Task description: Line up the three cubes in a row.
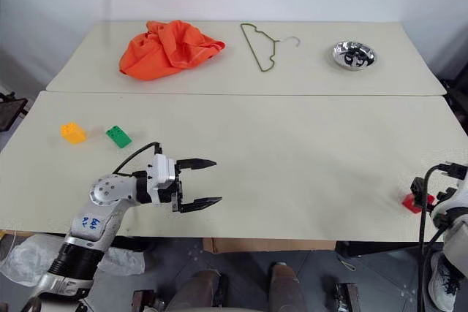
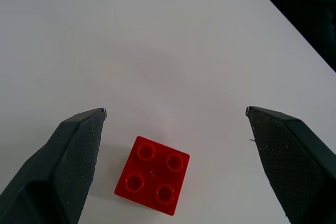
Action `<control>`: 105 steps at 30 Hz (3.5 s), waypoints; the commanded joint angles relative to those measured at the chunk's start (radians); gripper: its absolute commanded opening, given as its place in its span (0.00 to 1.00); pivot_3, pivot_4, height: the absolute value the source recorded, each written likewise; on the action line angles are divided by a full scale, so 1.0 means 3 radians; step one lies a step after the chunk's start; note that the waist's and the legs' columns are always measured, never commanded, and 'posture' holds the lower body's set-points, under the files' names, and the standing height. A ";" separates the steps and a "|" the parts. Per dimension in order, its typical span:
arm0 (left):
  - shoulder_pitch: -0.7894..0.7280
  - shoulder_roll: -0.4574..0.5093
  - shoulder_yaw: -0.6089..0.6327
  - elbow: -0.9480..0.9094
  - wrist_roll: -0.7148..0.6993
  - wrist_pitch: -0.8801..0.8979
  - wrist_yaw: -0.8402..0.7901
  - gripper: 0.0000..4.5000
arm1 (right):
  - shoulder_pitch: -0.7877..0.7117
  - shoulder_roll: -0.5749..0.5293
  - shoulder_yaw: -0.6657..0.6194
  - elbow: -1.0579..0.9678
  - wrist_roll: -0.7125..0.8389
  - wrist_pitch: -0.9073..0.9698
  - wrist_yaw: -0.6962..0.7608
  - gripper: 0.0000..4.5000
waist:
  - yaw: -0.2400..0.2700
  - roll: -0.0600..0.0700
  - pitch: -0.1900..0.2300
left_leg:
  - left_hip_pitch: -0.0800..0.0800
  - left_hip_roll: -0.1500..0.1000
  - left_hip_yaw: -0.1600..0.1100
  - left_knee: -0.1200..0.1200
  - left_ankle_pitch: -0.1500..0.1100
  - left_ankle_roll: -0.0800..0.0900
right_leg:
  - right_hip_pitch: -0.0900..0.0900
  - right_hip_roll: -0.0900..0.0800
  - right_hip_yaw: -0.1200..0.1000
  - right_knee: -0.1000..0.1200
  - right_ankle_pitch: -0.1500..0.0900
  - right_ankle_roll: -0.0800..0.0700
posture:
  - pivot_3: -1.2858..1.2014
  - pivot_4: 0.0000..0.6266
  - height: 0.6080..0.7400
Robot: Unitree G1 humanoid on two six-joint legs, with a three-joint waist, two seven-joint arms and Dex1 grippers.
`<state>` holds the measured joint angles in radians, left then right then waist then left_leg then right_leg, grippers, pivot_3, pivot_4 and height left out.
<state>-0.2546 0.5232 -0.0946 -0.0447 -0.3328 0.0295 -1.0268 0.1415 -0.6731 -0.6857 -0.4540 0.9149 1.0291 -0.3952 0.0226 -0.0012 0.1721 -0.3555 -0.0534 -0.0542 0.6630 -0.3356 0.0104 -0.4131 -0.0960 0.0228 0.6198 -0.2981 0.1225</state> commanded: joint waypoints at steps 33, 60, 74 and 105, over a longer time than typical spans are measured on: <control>0.1044 0.0073 0.0646 -0.0517 -0.0017 -0.0180 0.0502 1.00 | -0.2121 -0.0865 0.3167 0.1114 -0.1544 -0.1608 0.5404 0.33 | -0.0126 -0.0015 0.0014 | 0.0002 0.0010 0.0005 0.0001 -0.0016 0.0023 | 0.0002 0.0004 -0.0032 -0.0014 0.0000 0.0001 | 0.52 0.24 1.00; 0.1585 0.0081 0.0932 -0.0947 0.0042 -0.0180 0.0942 1.00 | -0.3008 0.0030 0.3724 0.2094 -0.2881 -0.2418 0.5737 0.63 | -0.0090 -0.0018 0.0012 | -0.0046 0.0010 -0.0022 0.0009 -0.0007 -0.0016 | -0.0028 0.0001 -0.0055 -0.0022 -0.0001 -0.0003 | 0.52 0.24 1.00; 0.2055 -0.0376 0.1783 -0.0892 -0.0279 -0.0231 0.1559 1.00 | -0.2474 -0.0079 0.2691 0.2277 -0.2020 -0.3257 0.6150 1.00 | -0.0074 -0.0018 0.0013 | -0.0054 0.0009 -0.0022 0.0005 -0.0009 -0.0013 | -0.0034 0.0001 -0.0056 -0.0028 -0.0001 -0.0003 | 0.52 0.24 1.00; 0.0923 -0.1443 0.1773 -0.1219 0.0210 0.0976 0.4127 1.00 | -0.1296 0.0572 0.1733 0.1722 -0.1071 -0.3731 0.5686 1.00 | -0.0001 -0.0017 0.0011 | -0.0040 0.0006 -0.0026 0.0017 -0.0012 -0.0010 | -0.0014 0.0003 -0.0059 -0.0016 0.0003 0.0003 | 0.52 0.24 1.00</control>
<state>0.0387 0.0927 0.4403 -0.3801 -0.2984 0.2900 0.1535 -0.2495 -0.5003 -0.1380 0.1027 0.5648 -0.0870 1.3256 0.0222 -0.0064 0.1754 -0.3677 -0.0517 -0.0618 0.6685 -0.3390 0.0070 -0.4179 -0.0948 0.0046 0.6148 -0.2973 0.1234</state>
